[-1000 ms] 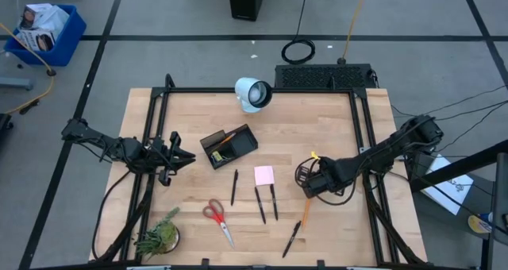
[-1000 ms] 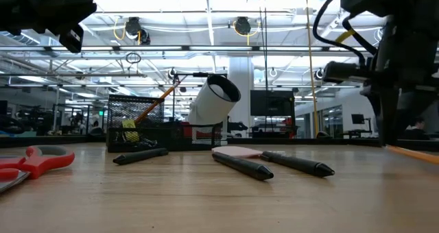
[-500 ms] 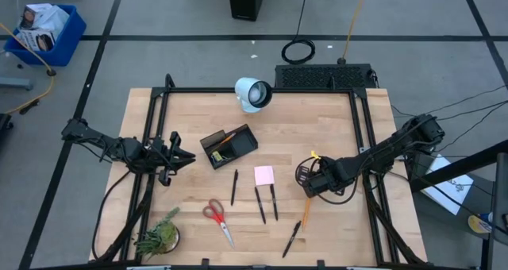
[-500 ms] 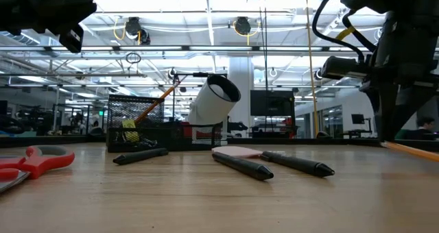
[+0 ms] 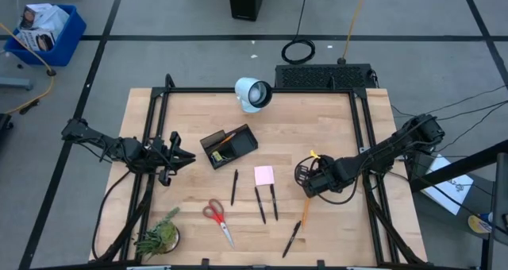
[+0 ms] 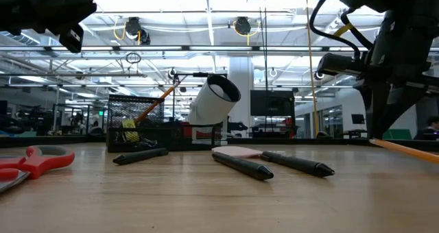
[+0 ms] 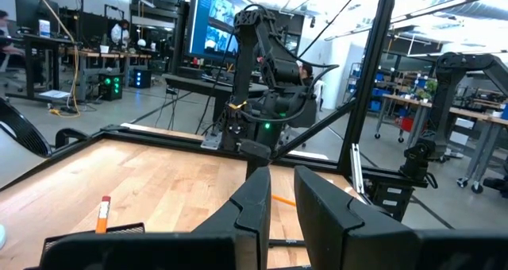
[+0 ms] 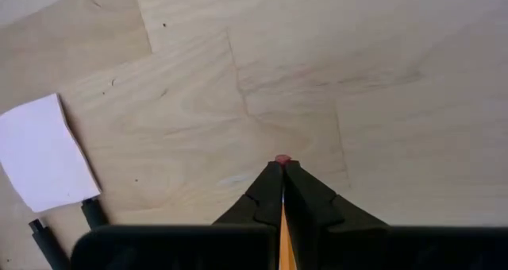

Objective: Pick and place office supplies into organizer
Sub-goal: Put the orange pencil into the black desk organizer

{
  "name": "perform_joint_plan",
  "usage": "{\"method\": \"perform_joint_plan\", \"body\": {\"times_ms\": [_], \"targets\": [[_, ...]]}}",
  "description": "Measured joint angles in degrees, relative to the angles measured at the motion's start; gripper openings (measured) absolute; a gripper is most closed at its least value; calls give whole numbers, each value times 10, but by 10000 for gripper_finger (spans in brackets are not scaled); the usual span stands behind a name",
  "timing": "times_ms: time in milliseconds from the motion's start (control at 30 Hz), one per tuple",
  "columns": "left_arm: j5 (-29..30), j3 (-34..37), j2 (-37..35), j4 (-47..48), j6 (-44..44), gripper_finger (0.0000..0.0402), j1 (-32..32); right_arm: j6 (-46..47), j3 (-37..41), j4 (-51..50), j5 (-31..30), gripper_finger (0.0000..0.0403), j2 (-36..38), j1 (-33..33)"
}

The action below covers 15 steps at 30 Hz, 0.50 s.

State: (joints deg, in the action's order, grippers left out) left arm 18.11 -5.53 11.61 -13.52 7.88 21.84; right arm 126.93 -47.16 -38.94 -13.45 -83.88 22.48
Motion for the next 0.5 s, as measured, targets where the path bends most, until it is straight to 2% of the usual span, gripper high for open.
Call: {"method": "perform_joint_plan", "body": {"times_ms": [133,300,500], "targets": [[0,0,0,0,0,63,0,-23,0,9,0,4,0,0],[0,0,0,0,0,63,0,14,0,11,1,4,0,1],[0,0,0,0,0,63,0,9,0,13,0,4,0,1]]}}
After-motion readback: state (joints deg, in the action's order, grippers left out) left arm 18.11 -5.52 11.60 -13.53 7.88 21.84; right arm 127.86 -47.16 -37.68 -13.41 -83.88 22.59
